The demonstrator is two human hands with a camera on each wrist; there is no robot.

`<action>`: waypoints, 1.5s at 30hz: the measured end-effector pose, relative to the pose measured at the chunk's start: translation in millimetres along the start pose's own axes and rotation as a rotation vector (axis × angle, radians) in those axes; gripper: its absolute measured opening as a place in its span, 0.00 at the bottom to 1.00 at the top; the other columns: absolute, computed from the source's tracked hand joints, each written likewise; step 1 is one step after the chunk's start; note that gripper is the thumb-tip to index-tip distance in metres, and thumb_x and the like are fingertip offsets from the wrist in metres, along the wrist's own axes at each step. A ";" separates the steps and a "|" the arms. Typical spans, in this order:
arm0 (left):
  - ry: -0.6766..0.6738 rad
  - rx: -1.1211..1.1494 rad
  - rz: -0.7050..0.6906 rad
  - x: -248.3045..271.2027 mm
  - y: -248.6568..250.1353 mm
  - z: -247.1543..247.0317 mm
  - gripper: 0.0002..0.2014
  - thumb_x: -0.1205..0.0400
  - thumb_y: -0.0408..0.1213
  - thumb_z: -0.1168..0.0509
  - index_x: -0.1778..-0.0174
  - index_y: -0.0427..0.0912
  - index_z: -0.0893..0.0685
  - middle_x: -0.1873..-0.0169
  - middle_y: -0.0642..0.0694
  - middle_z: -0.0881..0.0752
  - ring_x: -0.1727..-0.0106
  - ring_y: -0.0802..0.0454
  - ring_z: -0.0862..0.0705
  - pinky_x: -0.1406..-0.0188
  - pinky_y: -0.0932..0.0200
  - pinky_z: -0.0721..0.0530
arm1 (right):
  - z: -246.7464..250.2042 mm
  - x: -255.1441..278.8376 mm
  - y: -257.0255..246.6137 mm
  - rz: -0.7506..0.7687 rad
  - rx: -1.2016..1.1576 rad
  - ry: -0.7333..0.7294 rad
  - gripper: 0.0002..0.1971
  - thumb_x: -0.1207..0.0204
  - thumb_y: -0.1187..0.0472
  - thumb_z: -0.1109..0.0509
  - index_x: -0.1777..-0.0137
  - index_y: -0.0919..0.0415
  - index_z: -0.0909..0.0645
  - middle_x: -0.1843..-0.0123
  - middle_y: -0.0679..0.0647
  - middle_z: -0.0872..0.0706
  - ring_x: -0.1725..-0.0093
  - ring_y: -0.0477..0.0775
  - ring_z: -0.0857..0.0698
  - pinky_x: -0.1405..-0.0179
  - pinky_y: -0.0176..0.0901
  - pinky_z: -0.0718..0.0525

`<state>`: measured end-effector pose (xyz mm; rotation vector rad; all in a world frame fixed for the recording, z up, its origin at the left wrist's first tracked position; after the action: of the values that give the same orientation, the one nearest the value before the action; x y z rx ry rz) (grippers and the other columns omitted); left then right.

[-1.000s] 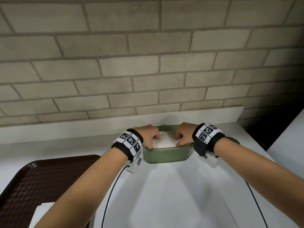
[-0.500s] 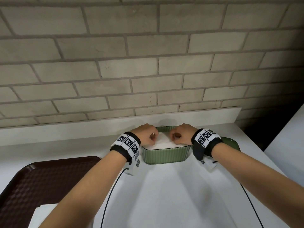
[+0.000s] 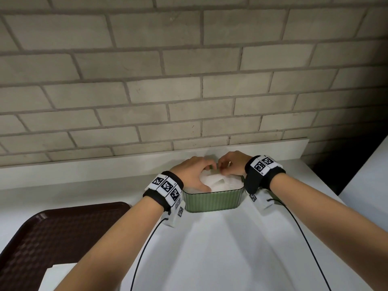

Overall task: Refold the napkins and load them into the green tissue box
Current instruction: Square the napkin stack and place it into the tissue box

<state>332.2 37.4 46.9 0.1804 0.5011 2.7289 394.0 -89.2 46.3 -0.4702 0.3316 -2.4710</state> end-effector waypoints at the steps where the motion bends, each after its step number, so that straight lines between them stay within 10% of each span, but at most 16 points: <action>1: -0.003 0.001 -0.005 -0.2 0.6 -1.3 0.28 0.33 0.45 0.21 0.38 0.52 0.23 0.44 0.49 0.18 0.45 0.49 0.19 0.45 0.51 0.17 | -1.2 -0.4 1.1 -0.010 -0.003 -0.008 0.12 0.25 0.58 0.30 0.43 0.60 0.15 0.44 0.57 0.13 0.43 0.59 0.17 0.38 0.54 0.20; 12: 0.101 0.103 0.080 3.0 -15.8 2.0 0.05 0.21 0.39 0.29 0.53 0.43 0.14 0.49 0.44 0.14 0.47 0.47 0.14 0.43 0.49 0.14 | -4.3 13.4 0.3 0.018 -0.139 -0.013 0.13 0.32 0.47 0.22 0.50 0.48 0.17 0.47 0.48 0.13 0.48 0.51 0.16 0.46 0.46 0.19; 18: 0.063 0.121 0.096 4.8 -20.9 -2.0 0.09 0.25 0.43 0.24 0.55 0.44 0.15 0.52 0.46 0.14 0.50 0.49 0.13 0.45 0.48 0.13 | -4.8 18.7 4.0 0.059 -0.227 -0.019 0.15 0.39 0.52 0.15 0.53 0.49 0.11 0.51 0.44 0.12 0.52 0.40 0.16 0.55 0.33 0.23; 34: 0.060 0.138 0.144 9.7 -19.5 -6.1 0.23 0.32 0.64 0.25 0.60 0.46 0.14 0.57 0.49 0.12 0.52 0.53 0.14 0.46 0.49 0.13 | -5.4 10.1 9.5 0.065 -0.279 0.037 0.05 0.37 0.55 0.16 0.61 0.51 0.08 0.62 0.44 0.09 0.54 0.45 0.11 0.44 0.43 0.14; 45: 0.029 0.178 0.116 7.2 -17.7 -8.9 0.14 0.30 0.49 0.20 0.61 0.41 0.08 0.60 0.47 0.09 0.54 0.53 0.12 0.48 0.56 0.14 | -6.2 9.0 11.0 0.057 -0.246 0.016 0.07 0.38 0.60 0.16 0.59 0.56 0.07 0.62 0.45 0.08 0.55 0.45 0.12 0.43 0.42 0.16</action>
<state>329.5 52.6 32.6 0.2225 0.7654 2.8013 390.3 -102.5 39.3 -0.5344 0.6511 -2.3904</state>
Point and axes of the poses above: each hand's wrist, its own x-axis away from the middle knuckle, its own z-axis out of the back of the hand, y = z × x, the point moved 6 cm from there along -x, towards the middle knuckle
